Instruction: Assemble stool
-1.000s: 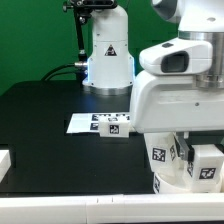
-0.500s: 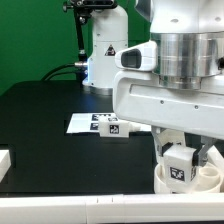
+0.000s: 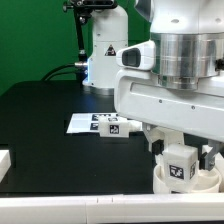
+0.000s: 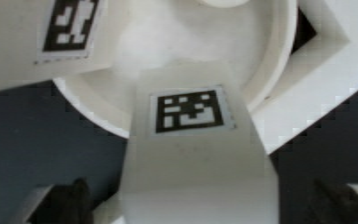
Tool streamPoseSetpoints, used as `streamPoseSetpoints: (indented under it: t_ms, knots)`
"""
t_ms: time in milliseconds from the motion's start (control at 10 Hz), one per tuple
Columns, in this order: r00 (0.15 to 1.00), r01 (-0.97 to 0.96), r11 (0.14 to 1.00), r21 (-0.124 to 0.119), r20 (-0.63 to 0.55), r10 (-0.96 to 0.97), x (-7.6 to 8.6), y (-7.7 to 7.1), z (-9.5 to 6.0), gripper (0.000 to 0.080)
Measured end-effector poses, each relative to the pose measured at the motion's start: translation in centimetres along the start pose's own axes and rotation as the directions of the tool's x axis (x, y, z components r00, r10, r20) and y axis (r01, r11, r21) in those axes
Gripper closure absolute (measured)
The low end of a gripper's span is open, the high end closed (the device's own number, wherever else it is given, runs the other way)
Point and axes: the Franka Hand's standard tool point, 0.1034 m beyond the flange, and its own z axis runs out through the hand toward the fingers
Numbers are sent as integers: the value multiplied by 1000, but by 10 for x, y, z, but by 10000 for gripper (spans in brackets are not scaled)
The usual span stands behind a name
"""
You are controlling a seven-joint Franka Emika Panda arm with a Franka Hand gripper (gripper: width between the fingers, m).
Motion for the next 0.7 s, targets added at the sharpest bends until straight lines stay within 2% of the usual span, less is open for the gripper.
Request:
streamPoseSetpoints:
  t_ms: [100,200,300,400,500,700]
  knots:
    - [998,-64,997,49,4,63,4,5,-10,162]
    - [999,-36,997,64,18,35,9,18,-27,162]
    - [998,-50,996,69,35,47,20,28,-49,152]
    - [997,-66,995,73,32,64,21,29,-53,152]
    - [998,-62,996,66,37,59,18,29,-48,151]
    - [998,-62,996,65,37,60,18,29,-47,151]
